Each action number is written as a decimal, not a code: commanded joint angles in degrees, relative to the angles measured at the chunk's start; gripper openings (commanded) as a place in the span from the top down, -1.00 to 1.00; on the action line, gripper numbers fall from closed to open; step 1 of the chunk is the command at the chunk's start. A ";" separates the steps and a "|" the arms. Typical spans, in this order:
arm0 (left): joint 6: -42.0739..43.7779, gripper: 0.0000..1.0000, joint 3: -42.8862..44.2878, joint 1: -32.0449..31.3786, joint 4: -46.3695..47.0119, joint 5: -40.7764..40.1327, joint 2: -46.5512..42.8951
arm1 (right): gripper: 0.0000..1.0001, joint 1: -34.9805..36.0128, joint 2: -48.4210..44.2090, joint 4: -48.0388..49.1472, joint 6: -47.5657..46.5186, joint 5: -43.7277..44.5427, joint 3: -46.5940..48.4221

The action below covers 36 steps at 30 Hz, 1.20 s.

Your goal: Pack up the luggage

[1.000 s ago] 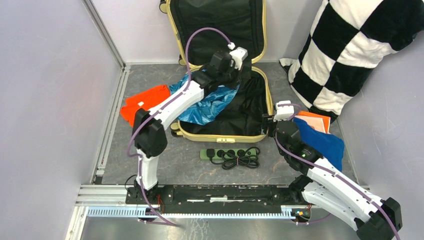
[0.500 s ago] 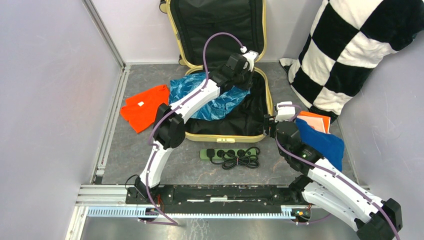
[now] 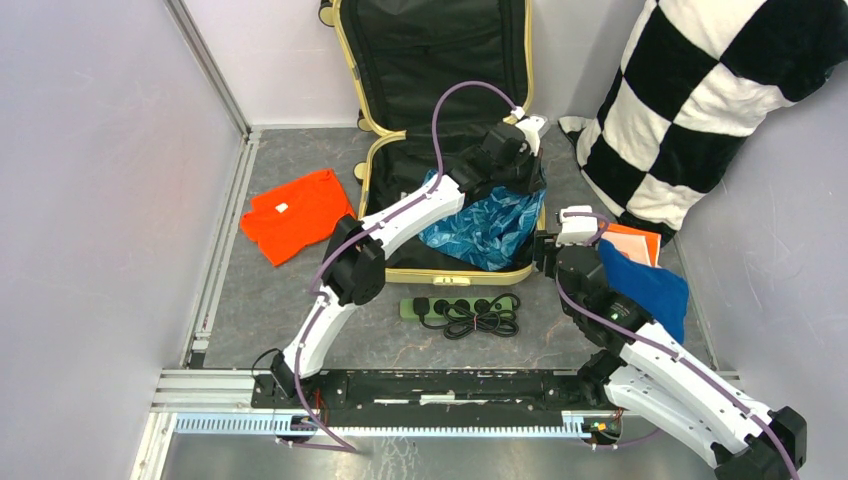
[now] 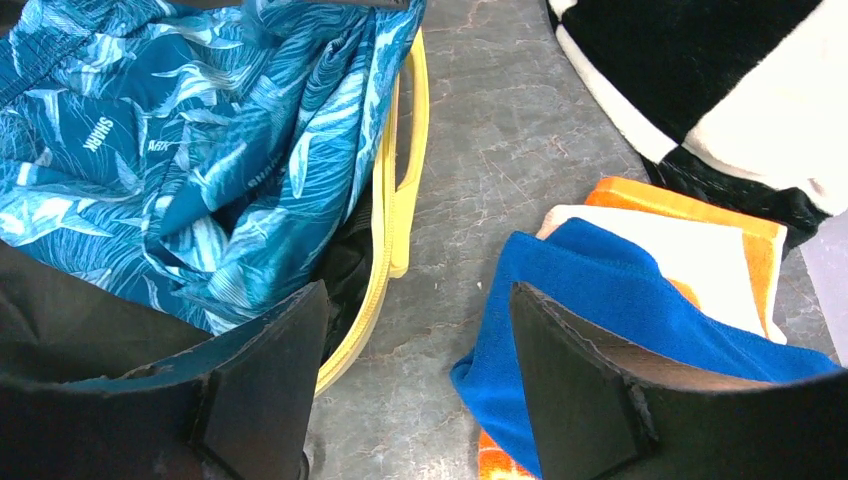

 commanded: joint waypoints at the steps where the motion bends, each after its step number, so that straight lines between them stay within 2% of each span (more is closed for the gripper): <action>1: -2.86 0.45 0.19 0.83 4.36 -0.61 1.17 | -0.50 0.15 -0.63 -1.04 0.78 3.54 2.08; 2: -1.90 -0.39 0.28 1.00 3.85 -0.25 1.09 | -0.53 0.18 -0.55 -1.06 0.80 3.49 2.08; 3: -0.93 -0.90 0.25 1.30 3.02 -0.15 0.74 | -0.57 0.17 -0.50 -1.04 0.87 3.34 2.12; 4: 0.14 -0.98 -0.03 1.75 1.97 -0.28 -0.04 | -0.61 0.11 -0.29 -0.99 0.88 3.23 2.21; 10: 12.47 -0.99 -9.25 8.89 -8.02 -0.16 -14.23 | -0.69 0.18 0.96 0.66 0.54 1.16 2.93; 16: 22.17 -0.99 -26.86 23.34 -12.76 1.91 -34.40 | -0.69 0.12 7.75 3.18 0.60 -0.97 5.12; 20: 24.76 -0.99 -35.98 25.26 -12.06 3.06 -40.40 | -0.71 0.13 15.74 5.99 0.33 -0.85 9.10; 23: 21.15 -0.99 -39.97 24.40 -9.17 4.12 -39.34 | -0.77 -0.45 22.17 6.74 -1.30 2.38 14.32; 28: 20.61 -0.99 -40.89 22.15 -4.32 -1.27 -31.45 | -0.79 -2.24 28.73 6.60 -1.87 0.45 21.57; 32: 18.63 -0.94 -37.66 22.14 -2.77 -2.93 -24.72 | -0.79 -3.07 28.57 6.41 -0.73 -1.17 21.75; 36: 18.89 -0.79 -35.23 22.14 -0.16 -5.62 -19.57 | -0.79 -4.72 26.92 6.01 -0.35 -3.21 20.53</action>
